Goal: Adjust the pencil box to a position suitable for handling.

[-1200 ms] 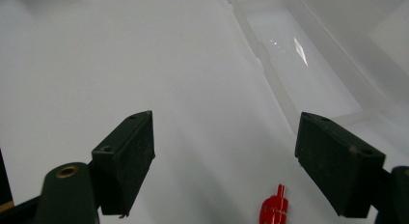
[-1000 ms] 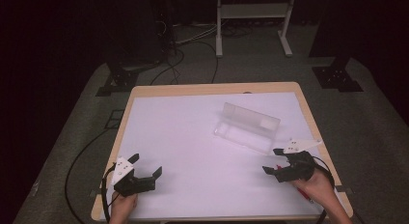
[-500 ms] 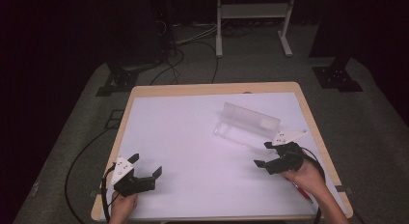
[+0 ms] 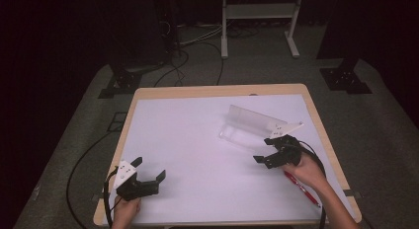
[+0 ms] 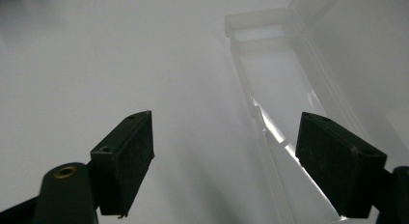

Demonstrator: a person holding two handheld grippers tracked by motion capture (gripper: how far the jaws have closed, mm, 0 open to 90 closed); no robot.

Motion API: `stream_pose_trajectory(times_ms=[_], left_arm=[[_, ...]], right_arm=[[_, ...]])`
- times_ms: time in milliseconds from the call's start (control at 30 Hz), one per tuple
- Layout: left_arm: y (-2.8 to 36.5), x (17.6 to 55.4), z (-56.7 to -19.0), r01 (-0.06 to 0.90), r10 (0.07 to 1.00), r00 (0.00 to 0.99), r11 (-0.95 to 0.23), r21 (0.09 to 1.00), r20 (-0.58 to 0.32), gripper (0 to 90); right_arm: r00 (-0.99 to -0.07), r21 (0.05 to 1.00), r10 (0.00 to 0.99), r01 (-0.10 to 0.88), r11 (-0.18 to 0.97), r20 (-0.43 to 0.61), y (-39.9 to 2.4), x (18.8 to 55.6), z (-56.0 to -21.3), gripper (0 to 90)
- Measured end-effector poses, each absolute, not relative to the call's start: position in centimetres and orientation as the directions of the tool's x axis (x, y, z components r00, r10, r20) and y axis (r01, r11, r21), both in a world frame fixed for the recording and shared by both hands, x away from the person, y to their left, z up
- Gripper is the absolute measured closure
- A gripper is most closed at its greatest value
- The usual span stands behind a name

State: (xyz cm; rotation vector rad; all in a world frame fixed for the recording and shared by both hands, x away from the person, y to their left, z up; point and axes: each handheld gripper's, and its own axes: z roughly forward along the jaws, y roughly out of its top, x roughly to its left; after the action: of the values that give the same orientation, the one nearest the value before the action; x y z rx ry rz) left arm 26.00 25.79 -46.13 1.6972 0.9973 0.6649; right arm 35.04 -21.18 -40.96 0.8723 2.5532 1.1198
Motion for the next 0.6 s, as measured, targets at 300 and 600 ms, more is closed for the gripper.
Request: stream_pose_trajectory(times_ms=[300,600], left_arm=[[25.8,26.0,-46.1,0.302,0.862,0.507,-0.142,0.943,-0.032,0.0],[25.8,26.0,-46.1,0.297,0.862,0.506,-0.139,0.945,-0.033,0.0]], right_arm=[[-0.802,0.720,0.596,0.441,0.536,0.047,-20.6,36.2,-40.9,20.4],[-0.801,0.709,0.596,0.449,0.544,0.050,-20.0,37.9,-41.1,20.4]])
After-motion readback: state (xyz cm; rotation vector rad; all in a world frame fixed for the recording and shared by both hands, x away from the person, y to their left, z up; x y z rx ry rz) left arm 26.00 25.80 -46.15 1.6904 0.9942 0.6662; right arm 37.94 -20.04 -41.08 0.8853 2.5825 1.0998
